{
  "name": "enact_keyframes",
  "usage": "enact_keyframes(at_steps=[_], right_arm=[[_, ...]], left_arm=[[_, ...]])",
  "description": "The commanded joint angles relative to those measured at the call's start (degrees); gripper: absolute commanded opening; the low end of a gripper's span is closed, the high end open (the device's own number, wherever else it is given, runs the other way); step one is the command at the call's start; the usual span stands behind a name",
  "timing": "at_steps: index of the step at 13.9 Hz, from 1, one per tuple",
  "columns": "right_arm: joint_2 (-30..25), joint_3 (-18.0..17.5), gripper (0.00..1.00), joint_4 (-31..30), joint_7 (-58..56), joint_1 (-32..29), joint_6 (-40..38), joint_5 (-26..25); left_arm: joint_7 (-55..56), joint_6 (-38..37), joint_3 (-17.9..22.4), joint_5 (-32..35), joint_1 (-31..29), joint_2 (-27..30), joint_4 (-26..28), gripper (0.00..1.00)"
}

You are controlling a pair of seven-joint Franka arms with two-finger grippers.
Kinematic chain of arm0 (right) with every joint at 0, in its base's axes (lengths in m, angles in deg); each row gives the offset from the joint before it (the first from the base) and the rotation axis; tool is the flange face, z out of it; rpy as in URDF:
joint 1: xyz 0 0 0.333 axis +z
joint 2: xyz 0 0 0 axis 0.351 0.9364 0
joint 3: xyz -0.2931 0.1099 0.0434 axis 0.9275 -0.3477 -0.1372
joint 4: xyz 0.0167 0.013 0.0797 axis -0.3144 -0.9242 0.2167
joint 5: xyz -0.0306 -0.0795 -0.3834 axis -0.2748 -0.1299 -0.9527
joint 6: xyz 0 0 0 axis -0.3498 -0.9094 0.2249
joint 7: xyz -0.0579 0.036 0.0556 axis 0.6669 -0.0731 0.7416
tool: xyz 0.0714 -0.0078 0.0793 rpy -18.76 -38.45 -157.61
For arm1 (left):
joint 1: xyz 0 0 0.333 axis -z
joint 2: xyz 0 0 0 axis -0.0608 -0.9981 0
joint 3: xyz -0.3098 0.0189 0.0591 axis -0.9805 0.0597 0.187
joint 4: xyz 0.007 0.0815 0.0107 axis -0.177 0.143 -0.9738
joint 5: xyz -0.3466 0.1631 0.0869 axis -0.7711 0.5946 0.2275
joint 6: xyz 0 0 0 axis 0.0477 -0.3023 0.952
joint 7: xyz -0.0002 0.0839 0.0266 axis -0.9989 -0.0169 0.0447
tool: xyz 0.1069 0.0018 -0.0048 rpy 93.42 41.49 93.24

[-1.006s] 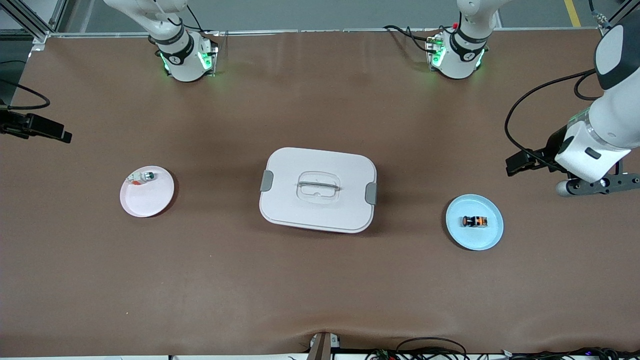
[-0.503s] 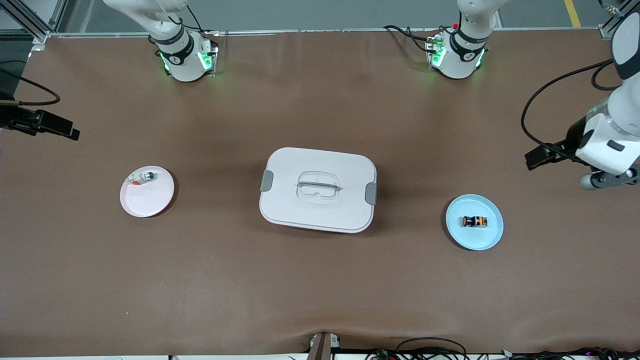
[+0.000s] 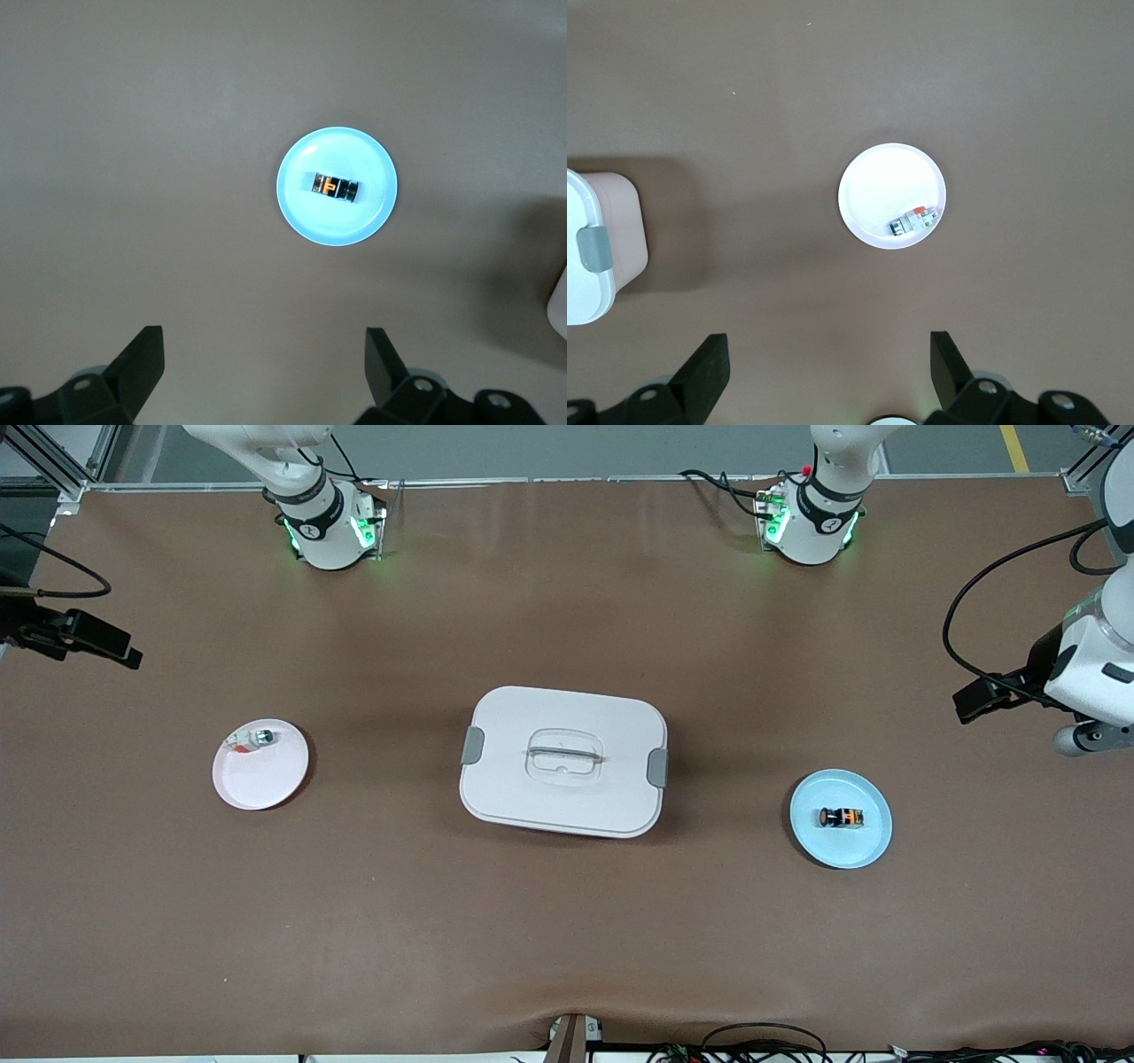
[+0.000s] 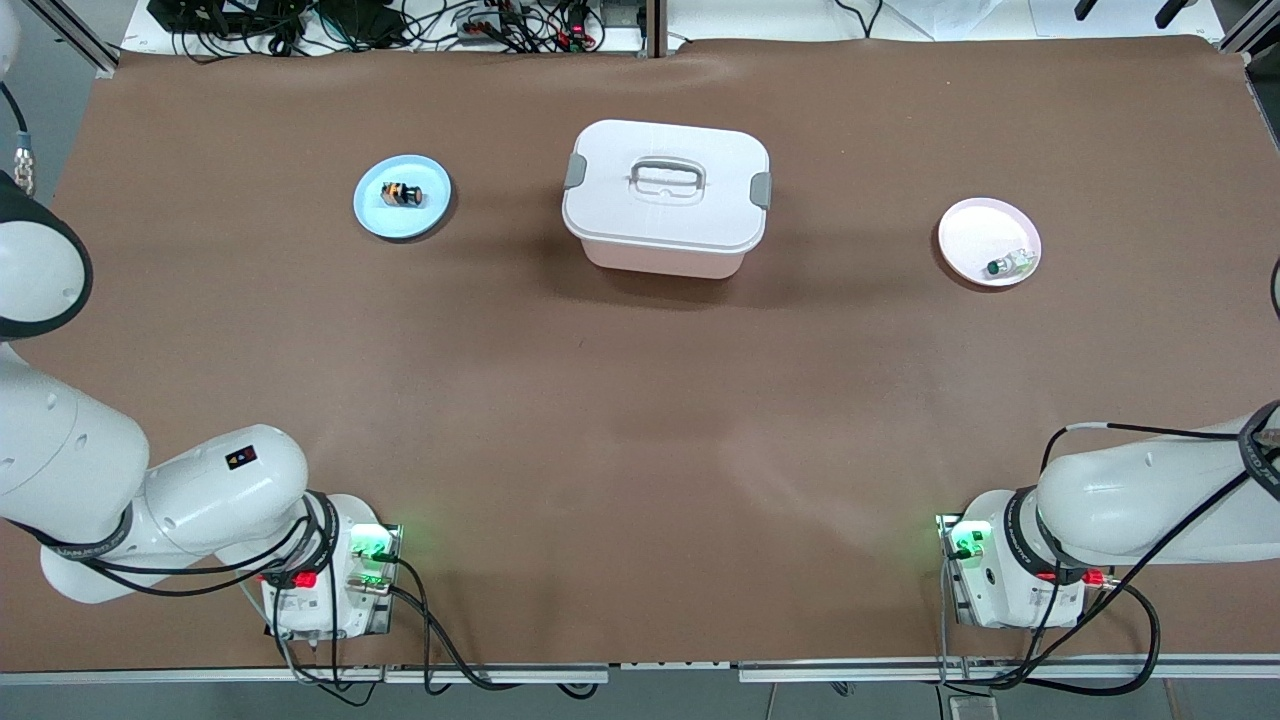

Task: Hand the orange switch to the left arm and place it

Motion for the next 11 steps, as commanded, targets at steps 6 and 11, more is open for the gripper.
enact_keyframes(at_steps=[6, 11], right_arm=[[-7.26, 0.13, 1.0, -9.76, 0.98, -0.14, 4.99, -0.49], [-7.17, 0.04, 1.0, -9.41, 0.89, 0.04, 5.07, -1.02]], left_arm=[[-8.22, -1.63, 19.74, -8.35, 13.19, 7.61, 1.72, 1.0], [-12.02, -1.28, 34.9, -12.58, 26.32, 12.37, 6.47, 1.0]])
